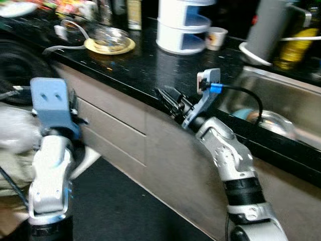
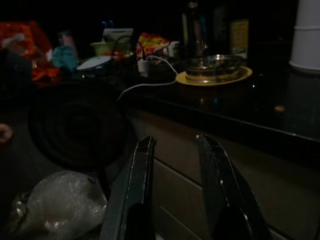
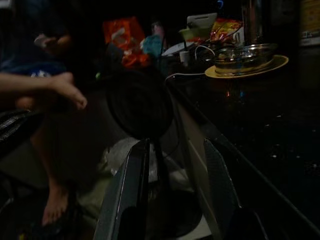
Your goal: Kitchen organization
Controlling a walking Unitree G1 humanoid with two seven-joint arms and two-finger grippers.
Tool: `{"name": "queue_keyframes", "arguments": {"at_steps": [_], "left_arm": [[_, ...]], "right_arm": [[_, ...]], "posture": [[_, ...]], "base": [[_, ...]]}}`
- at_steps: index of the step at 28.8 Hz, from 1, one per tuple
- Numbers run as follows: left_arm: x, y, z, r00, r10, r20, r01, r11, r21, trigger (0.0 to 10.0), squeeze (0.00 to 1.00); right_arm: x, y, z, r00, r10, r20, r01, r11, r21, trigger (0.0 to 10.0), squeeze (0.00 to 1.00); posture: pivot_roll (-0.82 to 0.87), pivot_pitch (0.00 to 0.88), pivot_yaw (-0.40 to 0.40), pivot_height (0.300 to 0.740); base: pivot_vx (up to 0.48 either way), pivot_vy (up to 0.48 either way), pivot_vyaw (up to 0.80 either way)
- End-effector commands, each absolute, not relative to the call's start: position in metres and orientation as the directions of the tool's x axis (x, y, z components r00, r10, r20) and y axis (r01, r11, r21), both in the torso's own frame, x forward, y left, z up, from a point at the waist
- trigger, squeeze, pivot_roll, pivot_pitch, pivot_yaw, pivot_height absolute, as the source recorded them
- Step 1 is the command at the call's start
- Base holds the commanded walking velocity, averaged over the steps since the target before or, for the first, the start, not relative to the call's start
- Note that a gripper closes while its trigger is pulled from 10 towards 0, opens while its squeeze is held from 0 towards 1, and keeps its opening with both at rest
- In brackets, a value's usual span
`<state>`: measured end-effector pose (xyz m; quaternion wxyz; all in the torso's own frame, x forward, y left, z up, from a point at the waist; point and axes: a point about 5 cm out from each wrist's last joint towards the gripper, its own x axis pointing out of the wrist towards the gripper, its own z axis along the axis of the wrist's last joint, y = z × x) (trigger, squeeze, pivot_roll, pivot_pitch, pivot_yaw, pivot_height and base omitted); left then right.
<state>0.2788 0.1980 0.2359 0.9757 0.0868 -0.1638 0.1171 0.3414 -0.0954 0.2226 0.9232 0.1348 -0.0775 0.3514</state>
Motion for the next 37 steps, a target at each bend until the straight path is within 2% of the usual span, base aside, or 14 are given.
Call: {"name": "queue_keyframes", "arguments": {"at_steps": [1, 9, 14, 18, 20, 25, 31, 37], "left_arm": [[0.278, 0.198, 0.225, 0.935, 0.183, 0.305, -0.244, 0.954, 0.174, 10.0, 0.00], [0.275, 0.193, 0.209, 0.954, 0.140, 0.265, -0.209, 0.944, 0.256, 10.0, 0.00], [0.268, 0.208, 0.196, 0.960, 0.154, 0.232, -0.209, 0.950, 0.233, 10.0, 0.00], [0.255, 0.217, 0.180, 0.972, 0.156, 0.176, -0.195, 0.953, 0.232, 10.0, 0.00], [0.248, 0.218, 0.175, 0.976, 0.156, 0.155, -0.190, 0.953, 0.235, 10.0, 0.00], [0.246, 0.217, 0.174, 0.977, 0.154, 0.150, -0.186, 0.953, 0.237, 10.0, 0.00], [0.246, 0.203, 0.174, 0.984, 0.095, 0.150, -0.126, 0.967, 0.220, 10.0, 0.00], [0.243, 0.196, 0.172, 0.987, 0.069, 0.145, -0.098, 0.975, 0.200, 10.0, 0.00]], "right_arm": [[0.341, -0.099, 0.222, 0.748, 0.617, 0.244, -0.660, 0.730, 0.178, 10.0, 0.00], [0.335, -0.121, 0.217, 0.767, 0.602, 0.224, -0.636, 0.759, 0.137, 10.0, 0.00], [0.316, -0.145, 0.231, 0.717, 0.648, 0.259, -0.688, 0.718, 0.106, 10.0, 0.00], [0.301, -0.165, 0.216, 0.769, 0.600, 0.221, -0.636, 0.754, 0.167, 10.0, 0.00], [0.292, -0.163, 0.207, 0.778, 0.595, 0.202, -0.627, 0.756, 0.187, 10.0, 0.00], [0.288, -0.161, 0.205, 0.777, 0.598, 0.197, -0.629, 0.753, 0.192, 10.0, 0.00], [0.283, -0.139, 0.201, 0.751, 0.633, 0.188, -0.659, 0.707, 0.257, 10.0, 0.00], [0.272, -0.126, 0.200, 0.713, 0.676, 0.187, -0.700, 0.666, 0.259, 10.0, 0.00]], "posture": [[0.08, 0.000, -0.069, 0.740], [0.07, 0.000, -0.064, 0.740], [0.05, 0.000, -0.055, 0.740], [0.03, 0.000, -0.048, 0.740], [0.02, 0.000, -0.042, 0.740], [0.02, 0.000, -0.042, 0.740], [0.01, 0.000, -0.042, 0.740], [-0.01, 0.000, -0.037, 0.740]], "base": [[0.000, 0.000, 0.77], [0.000, 0.000, 0.19], [0.000, 0.000, 0.00], [0.169, 0.000, 0.00], [0.388, 0.000, 0.00], [0.394, 0.000, 0.00], [0.401, 0.000, 0.00], [0.418, 0.000, 0.13]]}}
